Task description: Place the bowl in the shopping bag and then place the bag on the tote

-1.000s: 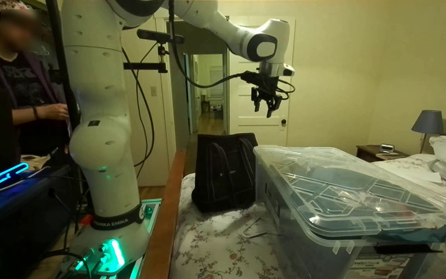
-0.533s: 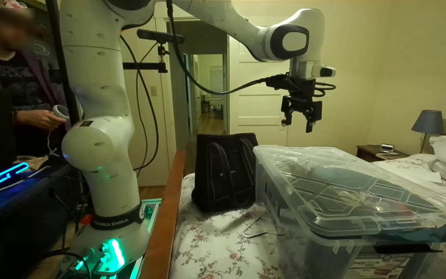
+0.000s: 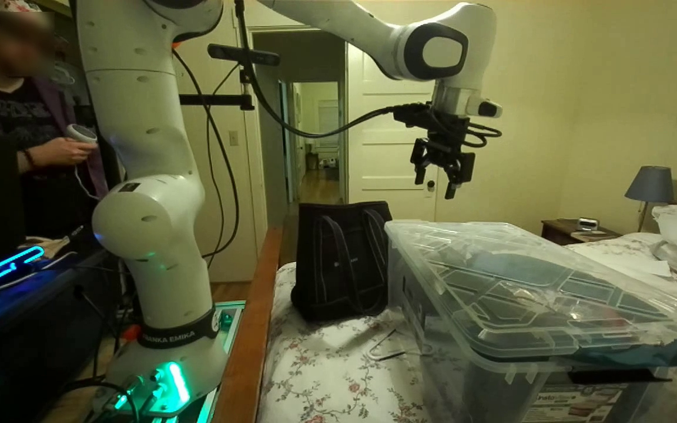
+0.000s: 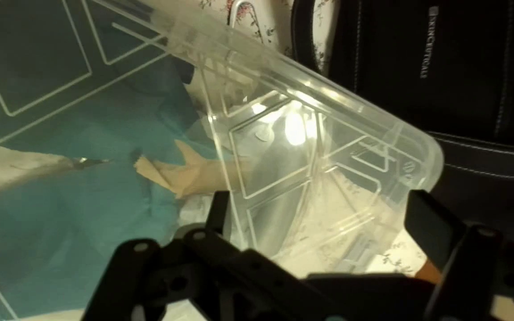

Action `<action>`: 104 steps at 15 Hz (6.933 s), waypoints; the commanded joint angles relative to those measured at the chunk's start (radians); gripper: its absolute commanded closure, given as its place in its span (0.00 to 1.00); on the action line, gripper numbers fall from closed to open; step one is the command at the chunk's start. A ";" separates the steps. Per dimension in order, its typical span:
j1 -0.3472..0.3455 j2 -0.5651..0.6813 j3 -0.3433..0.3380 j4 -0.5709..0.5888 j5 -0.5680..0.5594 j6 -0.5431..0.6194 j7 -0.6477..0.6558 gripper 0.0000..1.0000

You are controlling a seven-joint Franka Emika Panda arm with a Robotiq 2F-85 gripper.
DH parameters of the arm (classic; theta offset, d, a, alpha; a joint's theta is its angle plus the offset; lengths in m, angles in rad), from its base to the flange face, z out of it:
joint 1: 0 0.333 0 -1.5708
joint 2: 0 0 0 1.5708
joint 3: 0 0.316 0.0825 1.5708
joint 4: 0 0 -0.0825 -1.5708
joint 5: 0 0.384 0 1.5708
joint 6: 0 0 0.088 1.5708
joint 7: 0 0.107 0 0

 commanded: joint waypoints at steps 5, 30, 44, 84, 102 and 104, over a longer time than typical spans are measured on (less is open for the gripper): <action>0.087 -0.076 0.064 -0.006 0.034 0.001 -0.061 0.00; 0.326 0.262 0.278 0.221 -0.282 -0.003 0.189 0.00; 0.385 0.381 0.283 0.215 -0.329 0.034 0.246 0.31; 0.281 0.216 0.244 0.602 -0.095 -0.191 0.368 0.99; 0.246 0.216 0.222 0.797 -0.058 -0.096 0.483 0.95; 0.244 0.216 0.221 0.799 -0.058 -0.092 0.483 0.95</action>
